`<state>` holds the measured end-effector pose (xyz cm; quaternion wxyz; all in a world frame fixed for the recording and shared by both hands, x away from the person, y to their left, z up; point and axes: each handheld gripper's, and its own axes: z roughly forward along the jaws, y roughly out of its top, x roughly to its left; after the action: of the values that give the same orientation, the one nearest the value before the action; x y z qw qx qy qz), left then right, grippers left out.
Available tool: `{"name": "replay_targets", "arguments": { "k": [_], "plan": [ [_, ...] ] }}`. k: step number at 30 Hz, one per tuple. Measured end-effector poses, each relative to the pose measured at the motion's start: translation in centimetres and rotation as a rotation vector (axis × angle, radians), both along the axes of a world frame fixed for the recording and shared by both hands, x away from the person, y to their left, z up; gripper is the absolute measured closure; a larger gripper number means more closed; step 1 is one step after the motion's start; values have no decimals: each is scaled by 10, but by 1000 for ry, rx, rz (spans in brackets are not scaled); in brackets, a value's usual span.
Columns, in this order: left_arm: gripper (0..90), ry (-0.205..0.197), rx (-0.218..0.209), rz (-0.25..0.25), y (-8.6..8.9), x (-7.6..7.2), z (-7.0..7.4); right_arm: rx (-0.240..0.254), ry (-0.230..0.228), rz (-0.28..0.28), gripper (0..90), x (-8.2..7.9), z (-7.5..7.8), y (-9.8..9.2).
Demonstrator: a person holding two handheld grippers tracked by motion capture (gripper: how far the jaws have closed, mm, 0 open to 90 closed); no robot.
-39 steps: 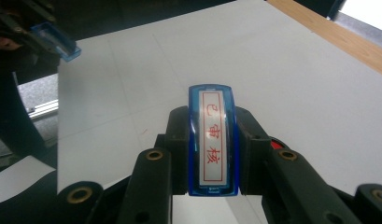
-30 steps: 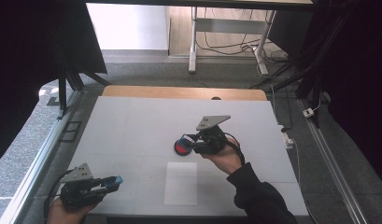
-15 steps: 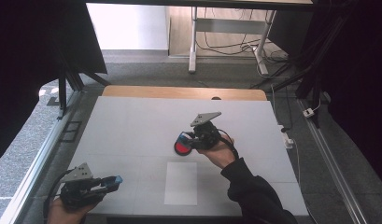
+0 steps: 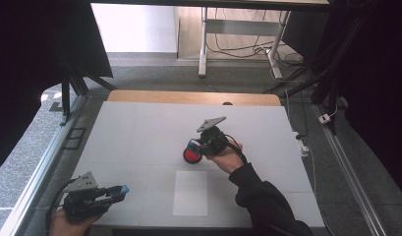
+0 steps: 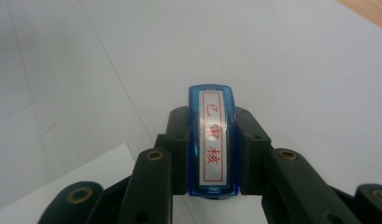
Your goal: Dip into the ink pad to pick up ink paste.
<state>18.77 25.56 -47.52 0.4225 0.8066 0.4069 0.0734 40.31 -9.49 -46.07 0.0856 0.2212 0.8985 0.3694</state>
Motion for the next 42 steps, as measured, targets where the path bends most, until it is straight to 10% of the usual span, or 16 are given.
{"name": "replay_targets", "arguments": {
  "k": [29,42],
  "plan": [
    [684,8,-1,-1,0,0,0,-41,106,-60,706,25,-27,6],
    [684,17,-9,2,1,1,-1,-162,7,-56,707,12,-24,23]
  ]
}}
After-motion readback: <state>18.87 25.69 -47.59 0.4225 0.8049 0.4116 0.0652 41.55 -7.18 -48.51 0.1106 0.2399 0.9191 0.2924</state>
